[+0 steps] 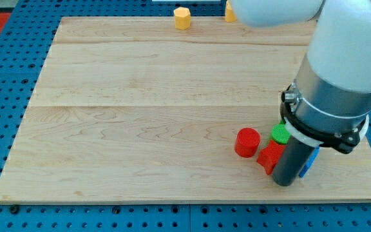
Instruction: Keep your arm at center of the board
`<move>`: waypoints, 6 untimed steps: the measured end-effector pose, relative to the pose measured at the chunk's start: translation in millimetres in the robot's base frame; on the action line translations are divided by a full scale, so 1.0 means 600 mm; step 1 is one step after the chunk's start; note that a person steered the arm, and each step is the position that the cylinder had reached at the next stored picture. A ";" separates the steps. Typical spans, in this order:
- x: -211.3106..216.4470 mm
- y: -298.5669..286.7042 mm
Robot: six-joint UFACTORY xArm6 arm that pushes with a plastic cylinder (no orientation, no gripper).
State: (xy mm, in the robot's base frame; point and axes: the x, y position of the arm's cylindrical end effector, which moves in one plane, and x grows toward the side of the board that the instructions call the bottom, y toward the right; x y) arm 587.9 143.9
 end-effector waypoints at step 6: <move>-0.381 -0.200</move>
